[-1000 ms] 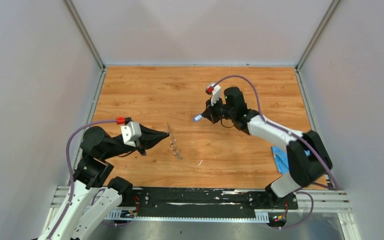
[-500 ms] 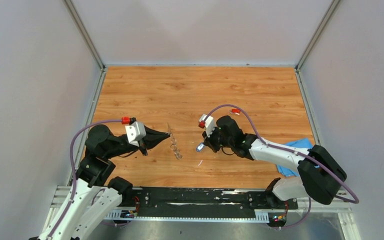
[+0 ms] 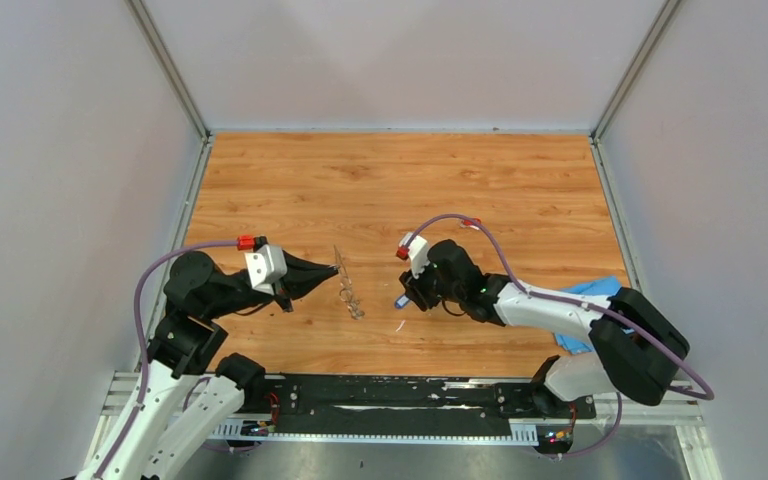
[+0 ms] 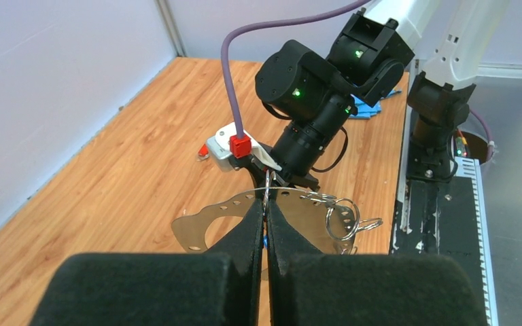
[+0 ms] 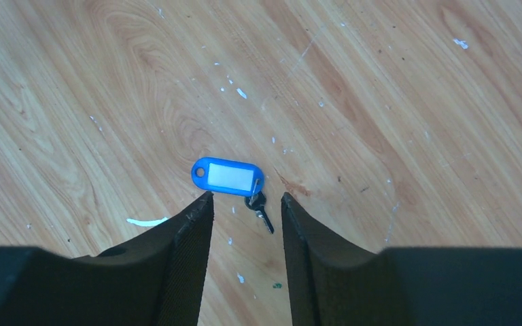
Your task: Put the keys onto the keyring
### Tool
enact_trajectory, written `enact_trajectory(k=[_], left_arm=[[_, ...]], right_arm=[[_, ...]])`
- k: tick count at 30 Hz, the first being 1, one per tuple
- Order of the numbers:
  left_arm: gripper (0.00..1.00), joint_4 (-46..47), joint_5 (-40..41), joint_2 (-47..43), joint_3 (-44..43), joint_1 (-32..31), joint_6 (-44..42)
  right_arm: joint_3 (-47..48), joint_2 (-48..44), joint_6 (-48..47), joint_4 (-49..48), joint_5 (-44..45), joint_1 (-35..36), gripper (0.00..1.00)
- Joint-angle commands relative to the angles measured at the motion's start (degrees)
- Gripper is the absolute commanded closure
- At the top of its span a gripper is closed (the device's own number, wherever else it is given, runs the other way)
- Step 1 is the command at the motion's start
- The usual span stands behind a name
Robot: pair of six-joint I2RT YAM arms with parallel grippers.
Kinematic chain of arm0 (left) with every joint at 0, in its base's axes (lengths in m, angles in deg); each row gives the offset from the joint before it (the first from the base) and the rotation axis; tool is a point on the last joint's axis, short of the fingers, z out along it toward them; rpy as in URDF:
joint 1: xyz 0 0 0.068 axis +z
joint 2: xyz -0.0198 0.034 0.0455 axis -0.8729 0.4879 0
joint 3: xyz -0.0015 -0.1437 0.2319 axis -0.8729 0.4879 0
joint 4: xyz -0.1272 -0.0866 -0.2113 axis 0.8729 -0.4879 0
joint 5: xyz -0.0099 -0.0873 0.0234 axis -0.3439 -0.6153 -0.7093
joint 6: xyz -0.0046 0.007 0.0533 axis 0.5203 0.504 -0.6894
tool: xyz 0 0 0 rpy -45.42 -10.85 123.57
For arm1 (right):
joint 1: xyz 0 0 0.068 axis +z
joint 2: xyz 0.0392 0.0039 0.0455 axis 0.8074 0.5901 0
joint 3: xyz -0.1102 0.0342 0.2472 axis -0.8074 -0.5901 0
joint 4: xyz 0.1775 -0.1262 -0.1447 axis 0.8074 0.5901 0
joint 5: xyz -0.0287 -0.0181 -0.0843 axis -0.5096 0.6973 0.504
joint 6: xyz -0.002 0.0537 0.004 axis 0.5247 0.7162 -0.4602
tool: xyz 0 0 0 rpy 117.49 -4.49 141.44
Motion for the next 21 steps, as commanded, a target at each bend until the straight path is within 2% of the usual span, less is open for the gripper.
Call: enact_trajectory(k=[1,3,7,15,21], left_arm=[[1.00,1.15,-0.51,-1.16,-1.00,-0.30,1.29],[1.00,1.24,-0.63,-1.27,-1.00,-0.30,1.56],[1.00,1.46,-0.77,-1.19,-1.09,-0.30,1.81],[1.00,1.43,-0.69,-1.32,-1.18,-0.30,1.90],[1.00,1.10,-0.63,-1.33,-1.26,-0.30,1.76]], right_arm=[[-2.73,-3.05,2.64,-1.84,3.89,0.54,0.53],[-3.50,-3.24,4.21,-2.48,3.17,-0.06,0.50],[-4.18,-1.42,7.56,-4.15,-0.53,-1.97,0.51],[-5.85,2.56,9.00,-9.82,-7.24,-7.06,0.61],[-6.46,3.40,9.51,-12.45,-9.75,-7.23,0.55]])
